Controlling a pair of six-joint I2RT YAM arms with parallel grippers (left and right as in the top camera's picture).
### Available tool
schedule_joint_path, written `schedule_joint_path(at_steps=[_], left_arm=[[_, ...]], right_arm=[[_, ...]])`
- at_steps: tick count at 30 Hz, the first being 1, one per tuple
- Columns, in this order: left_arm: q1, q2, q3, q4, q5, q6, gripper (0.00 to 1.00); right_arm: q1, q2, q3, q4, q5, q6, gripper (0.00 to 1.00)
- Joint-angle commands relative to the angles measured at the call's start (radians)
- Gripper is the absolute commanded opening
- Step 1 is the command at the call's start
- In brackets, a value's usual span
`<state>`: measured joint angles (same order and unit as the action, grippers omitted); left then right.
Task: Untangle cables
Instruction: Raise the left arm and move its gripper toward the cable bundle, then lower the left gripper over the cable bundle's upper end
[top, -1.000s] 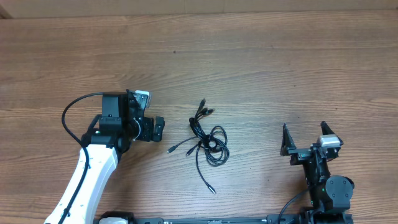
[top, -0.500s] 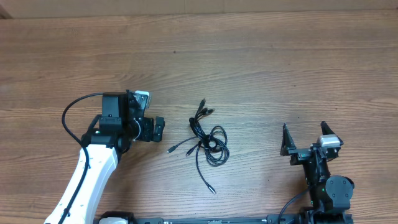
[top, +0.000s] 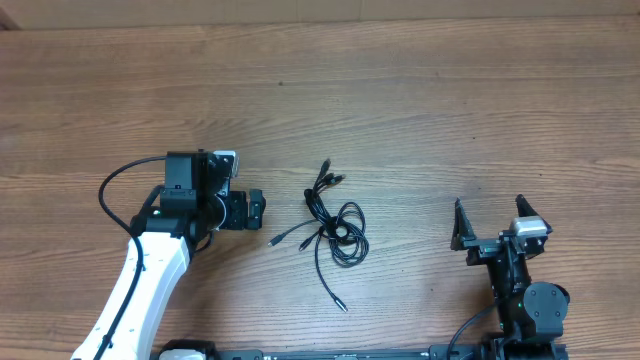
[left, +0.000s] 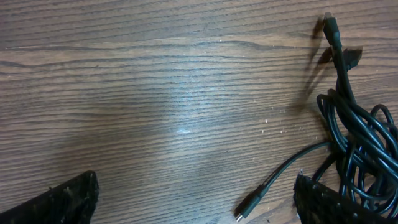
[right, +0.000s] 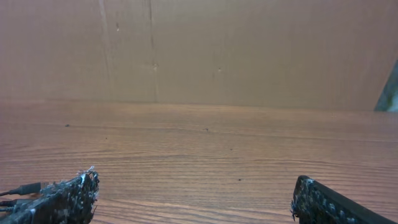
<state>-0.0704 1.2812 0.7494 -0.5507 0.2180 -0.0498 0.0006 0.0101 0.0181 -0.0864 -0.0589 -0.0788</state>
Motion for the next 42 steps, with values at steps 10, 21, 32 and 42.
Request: schedule_joint_path(at_steps=[10, 21, 32, 42], left_arm=[[0.002, 0.104, 0.005, 0.064, 0.019, -0.010, 1.00], [-0.024, 0.132, 0.006, 0.075, -0.044, -0.007, 1.00], [-0.144, 0.140, 0.006, 0.130, -0.126, -0.006, 1.00], [-0.146, 0.140, 0.006, 0.130, -0.161, -0.011, 1.00]], right_arm=[[-0.003, -0.007, -0.010, 0.005, 0.013, 0.004, 1.00], [-0.003, -0.007, -0.010, 0.005, 0.013, 0.004, 1.00], [-0.003, -0.007, -0.010, 0.005, 0.013, 0.004, 1.00], [-0.003, -0.007, -0.010, 0.005, 0.013, 0.004, 1.00]])
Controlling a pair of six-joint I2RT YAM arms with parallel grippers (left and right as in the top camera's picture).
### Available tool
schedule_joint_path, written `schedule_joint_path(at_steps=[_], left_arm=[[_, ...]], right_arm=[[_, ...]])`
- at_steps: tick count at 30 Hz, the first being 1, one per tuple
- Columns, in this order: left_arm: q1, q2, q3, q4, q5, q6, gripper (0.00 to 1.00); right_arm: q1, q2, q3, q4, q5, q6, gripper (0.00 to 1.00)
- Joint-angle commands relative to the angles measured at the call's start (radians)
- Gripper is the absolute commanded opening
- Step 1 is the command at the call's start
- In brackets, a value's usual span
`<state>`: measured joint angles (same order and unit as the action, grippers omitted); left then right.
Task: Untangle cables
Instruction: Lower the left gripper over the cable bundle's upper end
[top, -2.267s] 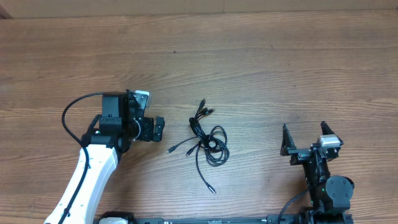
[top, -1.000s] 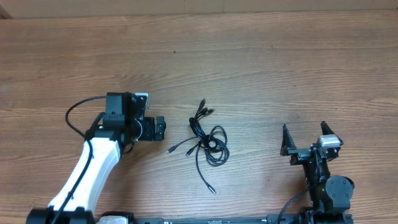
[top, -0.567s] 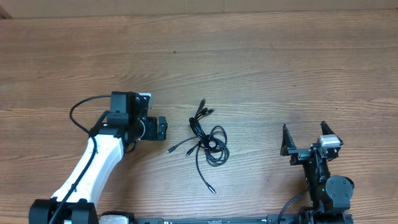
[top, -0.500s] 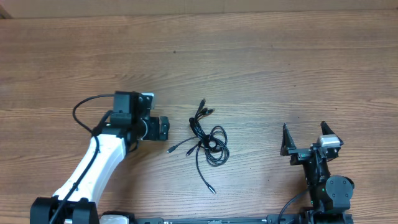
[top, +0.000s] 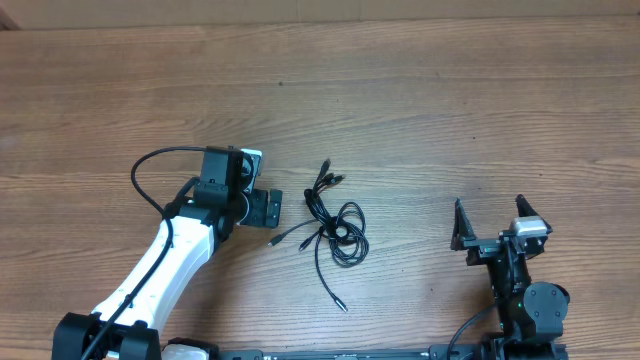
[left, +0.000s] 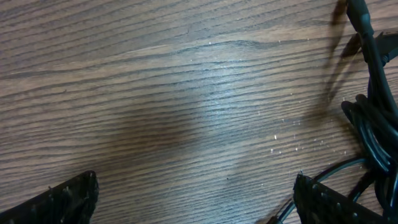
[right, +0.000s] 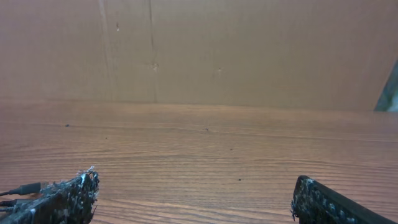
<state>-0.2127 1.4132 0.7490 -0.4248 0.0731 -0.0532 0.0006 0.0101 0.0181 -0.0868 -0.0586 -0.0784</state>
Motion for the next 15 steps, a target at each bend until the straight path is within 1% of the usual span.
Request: schedule_joint_path(at_steps=[1, 6, 15], left_arm=[[-0.004, 0.008, 0.006, 0.007, -0.011, -0.008, 1.00], [-0.004, 0.008, 0.006, 0.010, 0.033, -0.008, 1.00], [-0.004, 0.008, 0.008, 0.011, 0.055, -0.022, 1.00]], right_arm=[[-0.003, -0.007, -0.010, 0.005, 0.013, 0.004, 1.00], [-0.003, -0.007, -0.010, 0.005, 0.013, 0.004, 1.00], [-0.003, -0.007, -0.010, 0.005, 0.013, 0.003, 1.00]])
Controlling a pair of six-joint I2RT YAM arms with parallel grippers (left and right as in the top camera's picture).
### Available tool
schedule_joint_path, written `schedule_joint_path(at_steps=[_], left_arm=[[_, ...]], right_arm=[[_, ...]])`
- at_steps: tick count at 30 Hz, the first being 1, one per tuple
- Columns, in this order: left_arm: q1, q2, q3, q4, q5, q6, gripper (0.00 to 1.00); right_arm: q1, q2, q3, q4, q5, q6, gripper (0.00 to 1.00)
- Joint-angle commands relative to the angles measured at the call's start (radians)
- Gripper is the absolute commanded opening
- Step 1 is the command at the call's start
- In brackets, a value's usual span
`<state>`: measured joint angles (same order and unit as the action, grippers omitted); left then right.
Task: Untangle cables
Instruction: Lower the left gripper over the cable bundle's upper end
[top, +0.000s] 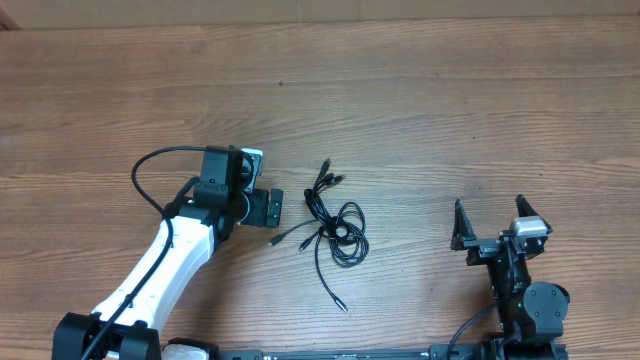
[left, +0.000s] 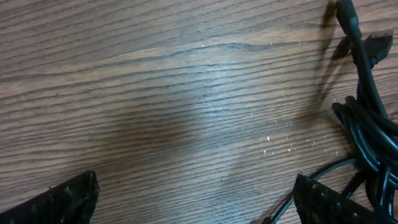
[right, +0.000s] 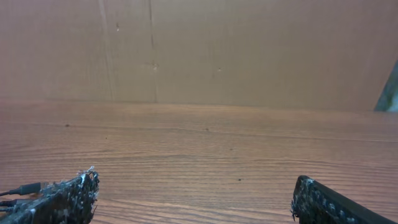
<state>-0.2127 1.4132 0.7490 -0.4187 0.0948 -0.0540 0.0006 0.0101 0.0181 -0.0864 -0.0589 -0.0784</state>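
Note:
A knot of thin black cables (top: 333, 222) lies on the wooden table, with plug ends sticking out at the top, the left and the bottom. In the left wrist view the cable bundle (left: 367, 124) runs down the right edge, one plug at the top. My left gripper (top: 266, 208) is open just left of the knot, with bare wood between its fingers (left: 68, 199). My right gripper (top: 494, 226) stands open at the right, well clear of the cables, its fingertips (right: 317, 202) over bare wood.
The wooden table (top: 420, 110) stretches all round the knot. A brown board wall (right: 205, 50) closes the far side in the right wrist view. The left arm's white link (top: 160, 270) runs to the front left edge.
In the left wrist view the cables have shifted slightly left and down in the frame. The overhead view shows no change, and the right arm is still.
My left gripper was open farther left and lower on the table, a gap away from the knot. Then it was open close beside the knot's left side, and it stays there now. The right gripper has stayed open and still throughout.

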Motion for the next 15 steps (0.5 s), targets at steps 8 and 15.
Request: schedule_joint_path(at_steps=[8, 15], left_arm=[[-0.004, 0.008, 0.008, 0.012, 0.070, -0.022, 1.00], [-0.004, 0.008, 0.010, 0.013, 0.109, -0.021, 1.00]], right_arm=[[-0.003, -0.007, -0.010, 0.005, 0.013, 0.004, 1.00], [-0.003, -0.007, -0.010, 0.005, 0.013, 0.004, 1.00]])
